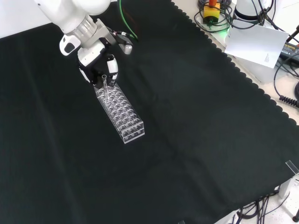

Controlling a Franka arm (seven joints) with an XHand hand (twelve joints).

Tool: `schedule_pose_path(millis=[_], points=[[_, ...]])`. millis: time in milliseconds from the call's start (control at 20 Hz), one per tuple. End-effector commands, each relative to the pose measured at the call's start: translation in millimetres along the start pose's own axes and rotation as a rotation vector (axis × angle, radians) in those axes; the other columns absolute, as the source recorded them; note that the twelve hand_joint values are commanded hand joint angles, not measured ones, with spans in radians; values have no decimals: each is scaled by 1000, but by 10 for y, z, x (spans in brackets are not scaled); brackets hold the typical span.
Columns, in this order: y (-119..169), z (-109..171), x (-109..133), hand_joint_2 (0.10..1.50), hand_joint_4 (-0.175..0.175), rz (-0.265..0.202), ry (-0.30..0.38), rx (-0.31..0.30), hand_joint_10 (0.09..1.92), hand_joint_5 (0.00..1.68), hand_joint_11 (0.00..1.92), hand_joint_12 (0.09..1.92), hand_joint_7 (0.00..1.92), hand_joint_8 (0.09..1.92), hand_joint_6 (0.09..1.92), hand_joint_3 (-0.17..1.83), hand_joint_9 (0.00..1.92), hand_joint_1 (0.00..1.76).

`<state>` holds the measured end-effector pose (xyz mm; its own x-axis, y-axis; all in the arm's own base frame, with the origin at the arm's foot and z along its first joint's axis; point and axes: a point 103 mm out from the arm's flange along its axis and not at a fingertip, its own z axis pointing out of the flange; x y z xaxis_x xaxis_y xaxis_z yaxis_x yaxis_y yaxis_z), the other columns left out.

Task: Put the test tube back in the rack.

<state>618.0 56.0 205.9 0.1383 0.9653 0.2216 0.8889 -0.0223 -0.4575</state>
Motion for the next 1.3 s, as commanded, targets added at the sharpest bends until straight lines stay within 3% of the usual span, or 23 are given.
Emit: schedule_pose_path(millis=[50,900,1000,1100,1300], points=[[56,76,-21,576,-175,1,5,16,87,1333,1357,775,1432,679,360,690,1591,1443],[221,409,-59,577,-175,-4,11,62,87,1334,1357,775,1431,680,356,689,1591,1443],[213,400,-82,575,-175,-25,52,95,87,1347,1352,778,1432,678,333,690,1590,1443],[203,380,-108,649,-175,-43,66,141,87,1340,1238,938,1392,558,419,594,1632,1360],[169,305,-153,512,-72,-70,92,154,87,1016,883,1243,1068,752,534,760,1484,1189]])
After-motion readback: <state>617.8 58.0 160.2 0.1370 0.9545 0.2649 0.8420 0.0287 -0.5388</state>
